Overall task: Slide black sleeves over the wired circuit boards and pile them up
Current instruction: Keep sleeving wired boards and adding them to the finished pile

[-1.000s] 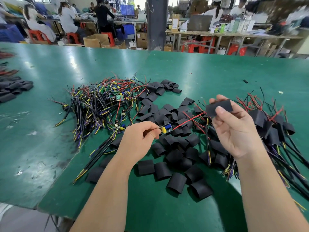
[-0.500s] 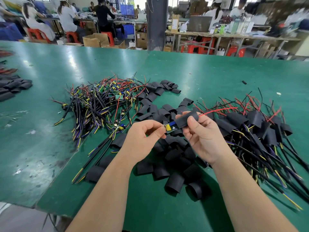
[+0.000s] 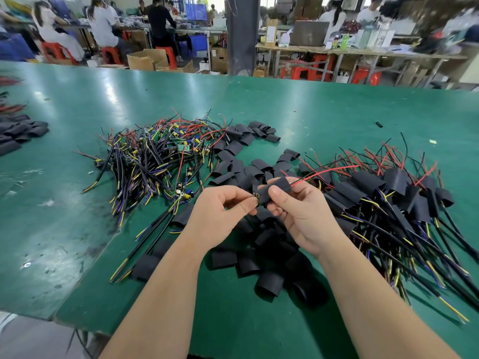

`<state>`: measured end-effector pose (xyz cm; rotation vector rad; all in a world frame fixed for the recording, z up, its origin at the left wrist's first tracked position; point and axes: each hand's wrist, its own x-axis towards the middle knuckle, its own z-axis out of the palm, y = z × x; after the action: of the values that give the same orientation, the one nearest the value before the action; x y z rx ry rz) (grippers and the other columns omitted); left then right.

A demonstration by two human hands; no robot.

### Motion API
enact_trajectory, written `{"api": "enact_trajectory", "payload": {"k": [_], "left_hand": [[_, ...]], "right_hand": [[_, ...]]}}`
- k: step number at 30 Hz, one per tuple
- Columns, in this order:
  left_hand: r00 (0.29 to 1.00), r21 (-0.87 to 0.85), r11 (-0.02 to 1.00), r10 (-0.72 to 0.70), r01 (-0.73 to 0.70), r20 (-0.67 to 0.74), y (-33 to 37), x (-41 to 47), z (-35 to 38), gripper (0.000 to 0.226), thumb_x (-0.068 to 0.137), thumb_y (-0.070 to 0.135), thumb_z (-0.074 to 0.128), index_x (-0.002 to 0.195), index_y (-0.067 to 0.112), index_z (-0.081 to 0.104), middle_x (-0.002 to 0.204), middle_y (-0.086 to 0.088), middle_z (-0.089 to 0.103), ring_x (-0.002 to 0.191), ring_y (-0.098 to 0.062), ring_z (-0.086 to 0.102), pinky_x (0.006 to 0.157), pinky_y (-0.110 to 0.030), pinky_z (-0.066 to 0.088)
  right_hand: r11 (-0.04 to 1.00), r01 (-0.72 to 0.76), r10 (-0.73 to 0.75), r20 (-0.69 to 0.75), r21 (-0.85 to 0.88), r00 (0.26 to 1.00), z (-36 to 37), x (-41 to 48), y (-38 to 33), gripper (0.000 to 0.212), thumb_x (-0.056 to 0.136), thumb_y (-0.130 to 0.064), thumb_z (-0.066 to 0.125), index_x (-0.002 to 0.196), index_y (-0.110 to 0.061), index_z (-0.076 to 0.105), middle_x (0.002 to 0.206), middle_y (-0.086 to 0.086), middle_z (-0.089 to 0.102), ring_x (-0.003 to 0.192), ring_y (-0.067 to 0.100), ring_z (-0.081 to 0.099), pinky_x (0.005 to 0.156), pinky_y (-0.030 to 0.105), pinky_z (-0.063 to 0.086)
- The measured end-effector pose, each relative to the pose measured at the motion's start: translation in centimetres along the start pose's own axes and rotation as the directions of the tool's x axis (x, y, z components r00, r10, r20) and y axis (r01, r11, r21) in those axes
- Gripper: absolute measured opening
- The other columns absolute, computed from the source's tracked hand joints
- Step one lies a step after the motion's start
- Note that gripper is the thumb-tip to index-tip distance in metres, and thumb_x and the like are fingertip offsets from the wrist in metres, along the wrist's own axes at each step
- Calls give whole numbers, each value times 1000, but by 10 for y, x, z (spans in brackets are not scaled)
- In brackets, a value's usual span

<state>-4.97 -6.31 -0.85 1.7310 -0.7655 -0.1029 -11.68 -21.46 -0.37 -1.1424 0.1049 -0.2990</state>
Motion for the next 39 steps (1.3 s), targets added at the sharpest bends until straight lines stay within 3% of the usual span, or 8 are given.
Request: {"api": "enact_trajectory", "payload": {"k": [9, 13, 20, 24, 27, 33, 36, 39], "left_hand": [[988, -277, 949, -139, 153, 71, 6, -1, -3, 13, 84, 20, 70, 72, 22, 74, 66, 1, 70, 52, -7, 49, 46, -17, 39], [971, -281, 933, -189, 223, 145, 5, 0, -5, 18, 85, 17, 70, 67, 21, 74, 65, -2, 69, 51, -8, 49, 44, -19, 37], [959, -291, 915, -250, 279, 133, 0, 1, -6, 24, 85, 10, 67, 65, 20, 74, 66, -4, 70, 50, -9, 53, 43, -20, 39], [959, -352, 894, -281, 278, 44, -5, 3, -5, 7, 79, 8, 74, 81, 12, 69, 64, -3, 68, 48, -11, 54, 41, -21, 41], [965, -341, 911, -259, 234, -30, -8, 4, -2, 25, 78, 5, 75, 97, 14, 61, 72, 2, 69, 53, -13, 58, 45, -23, 45], [916, -403, 912, -224, 76, -334, -8, 7, -8, 6, 84, 24, 65, 88, 20, 66, 79, 4, 70, 68, -9, 62, 59, -22, 49], [769, -207, 952, -305, 227, -562, -14, 9, -15, 8, 90, 22, 56, 87, 22, 64, 75, 11, 68, 76, -8, 63, 69, -28, 47], [731, 203, 869, -229, 451, -642, -20, 6, -17, 17, 87, 20, 55, 100, 27, 62, 98, 7, 63, 100, -22, 56, 87, -37, 45]], "right_hand": [[908, -201, 251, -94, 368, 963, 7, -3, -5, 19, 66, -28, 73, 52, -16, 71, 54, -5, 61, 46, 3, 55, 45, 11, 46], [950, -153, 161, -6, 272, 987, 5, -3, -2, 19, 70, -23, 69, 81, -9, 69, 80, 7, 73, 50, 3, 58, 51, 12, 49], [987, -91, 81, 74, 135, 994, 2, -3, -1, 23, 70, -10, 66, 92, -6, 64, 89, 10, 74, 65, 10, 63, 57, 14, 50], [996, -86, 83, 83, 27, 993, 6, -5, 2, 32, 69, -9, 69, 100, -6, 65, 92, 11, 71, 66, 15, 58, 58, 18, 48], [994, -105, 103, 62, 29, 993, 13, -6, 4, 33, 69, -9, 68, 102, -8, 67, 88, 8, 70, 74, 17, 61, 60, 20, 49], [946, 56, -6, -154, 320, 988, 1, -3, -29, 38, 70, -5, 66, 104, -8, 50, 100, 26, 52, 72, 21, 71, 52, 15, 50], [908, 276, -177, -308, 315, 935, -20, -5, -53, 25, 75, -9, 67, 92, -12, 50, 90, 17, 57, 62, 13, 66, 48, 12, 45], [895, 434, -423, -491, -99, 761, -43, -8, -72, 16, 84, -7, 67, 81, -18, 56, 65, -1, 60, 54, 12, 57, 50, 21, 44]]}}
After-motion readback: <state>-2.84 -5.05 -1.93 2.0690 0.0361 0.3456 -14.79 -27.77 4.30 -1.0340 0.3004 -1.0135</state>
